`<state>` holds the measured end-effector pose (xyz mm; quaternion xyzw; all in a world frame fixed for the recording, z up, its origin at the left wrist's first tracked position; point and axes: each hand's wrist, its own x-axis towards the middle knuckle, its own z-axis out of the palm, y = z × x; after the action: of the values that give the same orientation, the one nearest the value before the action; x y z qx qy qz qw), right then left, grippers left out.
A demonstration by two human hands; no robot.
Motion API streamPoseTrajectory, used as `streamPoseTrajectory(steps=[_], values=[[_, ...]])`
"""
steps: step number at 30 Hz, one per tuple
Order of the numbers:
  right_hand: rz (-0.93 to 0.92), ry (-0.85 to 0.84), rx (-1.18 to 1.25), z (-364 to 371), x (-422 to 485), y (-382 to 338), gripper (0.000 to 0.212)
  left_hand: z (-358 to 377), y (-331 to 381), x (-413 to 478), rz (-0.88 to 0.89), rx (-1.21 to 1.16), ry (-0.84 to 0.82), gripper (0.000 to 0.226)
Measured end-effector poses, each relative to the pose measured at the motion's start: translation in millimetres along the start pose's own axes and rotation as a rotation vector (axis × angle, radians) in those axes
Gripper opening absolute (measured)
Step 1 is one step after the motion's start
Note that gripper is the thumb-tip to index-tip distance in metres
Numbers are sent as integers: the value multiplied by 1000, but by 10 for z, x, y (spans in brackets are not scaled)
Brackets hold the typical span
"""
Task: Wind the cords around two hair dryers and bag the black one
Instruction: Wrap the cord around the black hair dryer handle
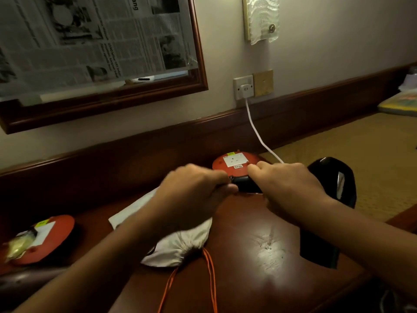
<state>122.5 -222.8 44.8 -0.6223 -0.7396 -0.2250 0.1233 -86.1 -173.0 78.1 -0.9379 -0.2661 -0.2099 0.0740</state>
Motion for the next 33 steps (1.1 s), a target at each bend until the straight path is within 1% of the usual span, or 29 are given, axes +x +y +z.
streamPoseTrajectory(steps=[1,2,4,5,7,9,11,13,14,15,18,20,21,22,23,25,26,28,29,30,31,33], values=[[-43,-1,-6,-13,-18,-19,27,-54,-80,51,6,-34,34,39],[-86,7,-6,-35,-30,-34,28,-92,-145,101,18,-91,50,27],[-140,34,14,-118,-49,-43,30,-138,-247,194,5,-249,39,7],[-153,46,22,-171,-57,-38,30,-150,-297,227,-16,-338,17,4],[-197,53,28,-257,-74,-13,30,-122,-368,274,-46,-489,-29,8],[-258,52,28,-318,-100,14,29,-24,-387,269,-88,-731,-70,3],[-236,90,95,-368,-96,63,28,147,-341,219,-159,-1018,-39,15],[-170,133,135,-393,-66,103,28,361,-251,124,-260,-1142,-1,8],[-141,139,121,-391,-54,115,28,445,-181,70,-331,-1139,5,13],[-109,149,110,-380,-34,128,28,512,-105,35,-400,-1134,-23,19],[-4,122,94,-287,19,95,29,523,145,-117,-447,-1073,-169,28],[72,96,78,-197,64,102,34,459,264,-167,-500,-1047,-230,28],[103,92,65,-163,88,103,32,411,320,-195,-531,-1008,-255,25],[127,82,46,-130,115,98,29,376,358,-206,-523,-921,-268,19],[138,72,28,-105,135,88,27,325,389,-204,-462,-762,-257,15],[124,46,2,-65,152,37,27,228,401,-162,-250,-389,-166,23],[103,22,-2,-51,141,0,27,169,365,-121,-182,-258,-118,29],[9,-27,-29,-18,97,-61,25,44,192,-1,-122,-78,-18,36],[-61,-27,-41,-13,67,-73,25,-8,86,60,-115,-17,18,37],[-125,-10,-42,-21,34,-70,24,-58,-3,120,-106,5,36,32],[-168,21,-30,-48,3,-56,22,-87,-85,167,-92,-28,37,23],[-218,71,-16,-124,-46,-10,21,-104,-213,244,-63,-232,43,7]])
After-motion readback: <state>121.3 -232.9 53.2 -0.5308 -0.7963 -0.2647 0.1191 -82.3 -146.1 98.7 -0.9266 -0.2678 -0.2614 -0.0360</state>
